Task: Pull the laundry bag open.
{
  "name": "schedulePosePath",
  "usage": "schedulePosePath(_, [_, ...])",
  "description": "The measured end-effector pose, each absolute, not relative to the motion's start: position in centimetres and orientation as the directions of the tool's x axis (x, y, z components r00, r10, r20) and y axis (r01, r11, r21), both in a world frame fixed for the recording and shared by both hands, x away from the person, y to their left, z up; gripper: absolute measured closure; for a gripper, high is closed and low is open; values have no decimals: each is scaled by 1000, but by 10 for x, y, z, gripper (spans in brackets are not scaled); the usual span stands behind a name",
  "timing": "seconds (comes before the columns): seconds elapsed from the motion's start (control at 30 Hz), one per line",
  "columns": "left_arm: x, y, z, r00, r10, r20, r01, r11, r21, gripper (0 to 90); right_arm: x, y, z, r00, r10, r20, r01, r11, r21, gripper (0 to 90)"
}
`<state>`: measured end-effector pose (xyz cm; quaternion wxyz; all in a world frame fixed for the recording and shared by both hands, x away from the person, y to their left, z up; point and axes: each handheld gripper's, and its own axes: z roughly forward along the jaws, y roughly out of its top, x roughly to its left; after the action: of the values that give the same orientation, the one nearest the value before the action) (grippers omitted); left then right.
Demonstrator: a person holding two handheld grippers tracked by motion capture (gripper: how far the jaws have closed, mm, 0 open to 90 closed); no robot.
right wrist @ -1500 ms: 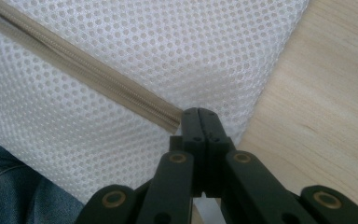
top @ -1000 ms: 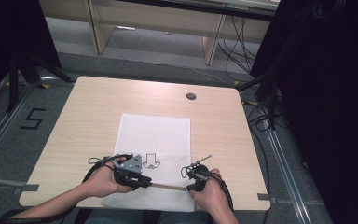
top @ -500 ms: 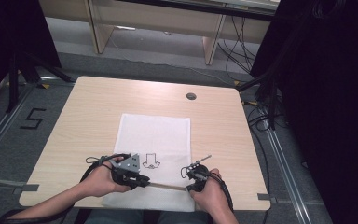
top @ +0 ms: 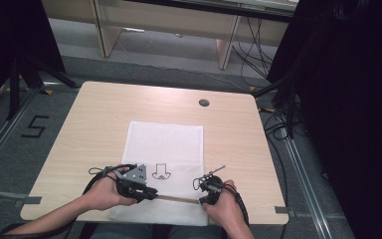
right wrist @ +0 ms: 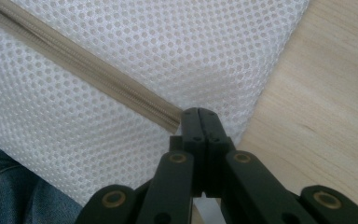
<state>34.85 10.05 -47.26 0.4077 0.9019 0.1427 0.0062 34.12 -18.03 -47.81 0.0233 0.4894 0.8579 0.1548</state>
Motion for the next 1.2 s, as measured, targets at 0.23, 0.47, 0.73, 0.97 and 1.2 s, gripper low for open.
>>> schedulePosePath(0.23, [350, 109, -470, 955, 281, -94, 258, -632, 731, 819, 342, -179, -479, -510, 854, 105, 838, 466, 283, 900])
schedulePosePath(0.47, [349, 114, -471, 953, 288, -94, 262, -630, 731, 819, 342, -180, -478, -507, 856, 105, 840, 463, 283, 900])
schedulePosePath(0.73, [348, 117, -472, 951, 288, -115, 277, -617, 736, 819, 341, -180, -478, -502, 859, 105, 843, 458, 281, 900])
schedulePosePath(0.97, [348, 120, -471, 949, 293, -114, 279, -617, 736, 819, 341, -179, -478, -502, 859, 103, 843, 460, 279, 900])
schedulePosePath(1.2, [349, 123, -472, 951, 288, -113, 276, -622, 733, 819, 341, -180, -478, -506, 856, 104, 841, 463, 281, 900])
